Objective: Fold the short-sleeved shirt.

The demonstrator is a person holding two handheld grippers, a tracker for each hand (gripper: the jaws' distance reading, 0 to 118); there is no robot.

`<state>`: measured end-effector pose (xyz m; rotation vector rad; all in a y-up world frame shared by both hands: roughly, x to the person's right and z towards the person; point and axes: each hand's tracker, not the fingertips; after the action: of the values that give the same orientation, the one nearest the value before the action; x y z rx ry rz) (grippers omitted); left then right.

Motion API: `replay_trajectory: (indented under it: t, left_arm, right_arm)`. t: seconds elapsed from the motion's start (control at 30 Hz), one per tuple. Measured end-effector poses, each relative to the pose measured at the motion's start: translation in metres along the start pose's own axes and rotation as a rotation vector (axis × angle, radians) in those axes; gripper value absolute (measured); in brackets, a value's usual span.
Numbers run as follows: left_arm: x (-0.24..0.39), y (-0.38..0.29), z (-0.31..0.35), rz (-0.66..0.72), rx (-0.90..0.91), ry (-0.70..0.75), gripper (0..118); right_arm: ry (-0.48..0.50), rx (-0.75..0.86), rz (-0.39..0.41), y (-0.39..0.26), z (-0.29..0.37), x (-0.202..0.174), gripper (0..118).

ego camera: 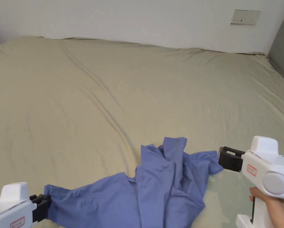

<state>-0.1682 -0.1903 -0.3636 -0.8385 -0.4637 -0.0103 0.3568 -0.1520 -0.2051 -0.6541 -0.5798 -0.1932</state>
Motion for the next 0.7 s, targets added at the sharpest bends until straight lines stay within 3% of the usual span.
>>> replay_trajectory:
  t: [0.17,0.3,0.37,0.43,0.47,0.5,0.57,0.7]
  left_arm:
    - [0.007,0.016,-0.01,0.0,0.01,-0.024,6]
    - [0.01,0.023,-0.023,0.006,-0.006,-0.035,6]
    - [0.008,0.023,-0.03,0.007,-0.016,-0.038,6]
    - [0.007,0.024,-0.034,0.002,-0.031,-0.041,6]
    - [0.007,0.023,-0.036,0.002,-0.039,-0.041,6]
    - [0.006,0.022,-0.038,0.001,-0.042,-0.04,6]
    - [0.005,0.021,-0.039,0.002,-0.053,-0.045,6]
    - [0.004,0.023,-0.037,0.014,-0.057,-0.051,6]
  right_arm:
    - [0.002,-0.167,0.115,0.015,-0.091,-0.014,118]
    - [0.003,-0.266,0.159,0.011,-0.149,-0.026,118]
    - [0.008,-0.303,0.174,0.007,-0.171,-0.03,105]
    - [0.0,-0.349,0.194,0.0,-0.185,-0.034,79]
    - [0.002,-0.378,0.21,-0.004,-0.189,-0.036,72]
    - [0.067,-0.353,0.188,-0.005,-0.186,-0.036,63]
    - [0.094,-0.355,0.145,-0.003,-0.18,-0.033,8]
    - [0.064,-0.314,0.31,-0.008,-0.158,-0.042,7]
